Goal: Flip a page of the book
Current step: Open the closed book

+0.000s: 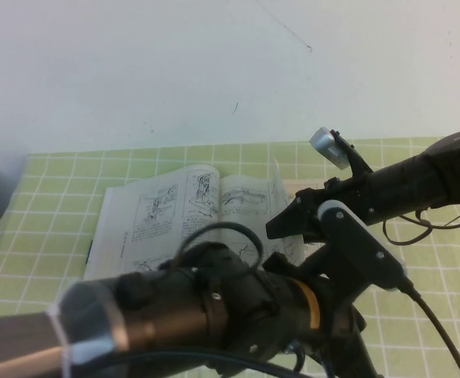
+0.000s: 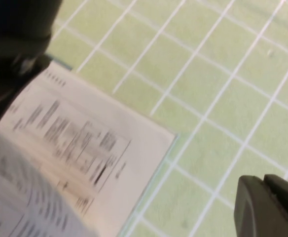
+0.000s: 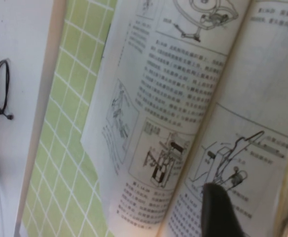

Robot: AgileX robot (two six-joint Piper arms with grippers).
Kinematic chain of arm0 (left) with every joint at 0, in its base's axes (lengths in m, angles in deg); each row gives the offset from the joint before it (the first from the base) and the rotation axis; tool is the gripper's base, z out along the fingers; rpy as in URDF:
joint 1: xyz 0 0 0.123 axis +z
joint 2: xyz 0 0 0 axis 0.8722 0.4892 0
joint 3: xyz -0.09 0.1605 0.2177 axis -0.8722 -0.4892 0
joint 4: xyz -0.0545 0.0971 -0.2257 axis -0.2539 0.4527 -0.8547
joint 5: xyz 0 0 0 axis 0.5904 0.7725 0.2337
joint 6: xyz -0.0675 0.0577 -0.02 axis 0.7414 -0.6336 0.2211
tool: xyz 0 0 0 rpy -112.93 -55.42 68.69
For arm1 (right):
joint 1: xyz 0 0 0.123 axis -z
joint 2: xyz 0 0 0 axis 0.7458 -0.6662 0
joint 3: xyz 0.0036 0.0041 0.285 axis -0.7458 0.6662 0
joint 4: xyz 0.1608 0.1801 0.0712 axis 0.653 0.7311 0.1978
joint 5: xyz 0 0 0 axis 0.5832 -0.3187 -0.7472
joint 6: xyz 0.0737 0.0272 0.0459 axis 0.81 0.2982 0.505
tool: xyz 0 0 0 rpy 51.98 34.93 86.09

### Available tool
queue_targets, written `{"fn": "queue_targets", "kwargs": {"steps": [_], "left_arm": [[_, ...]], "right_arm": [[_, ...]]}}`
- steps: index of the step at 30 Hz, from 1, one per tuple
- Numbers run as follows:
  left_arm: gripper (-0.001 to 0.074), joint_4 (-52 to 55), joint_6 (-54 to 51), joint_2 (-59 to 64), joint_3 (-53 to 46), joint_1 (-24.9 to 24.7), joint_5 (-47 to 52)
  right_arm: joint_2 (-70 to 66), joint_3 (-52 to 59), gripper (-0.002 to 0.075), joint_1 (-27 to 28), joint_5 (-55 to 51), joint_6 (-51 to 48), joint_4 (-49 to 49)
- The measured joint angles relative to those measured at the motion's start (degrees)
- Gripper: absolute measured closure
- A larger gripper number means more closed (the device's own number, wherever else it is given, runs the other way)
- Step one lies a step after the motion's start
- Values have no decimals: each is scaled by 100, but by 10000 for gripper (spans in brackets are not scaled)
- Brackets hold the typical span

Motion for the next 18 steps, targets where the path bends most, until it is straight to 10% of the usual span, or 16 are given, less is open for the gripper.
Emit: {"fn": "queue_targets", "kwargs": {"steps": [18], "left_arm": [[737, 23, 762, 1277, 0, 485, -1121]], "right_arm": [[0, 0, 392, 0, -329, -383, 13]]}}
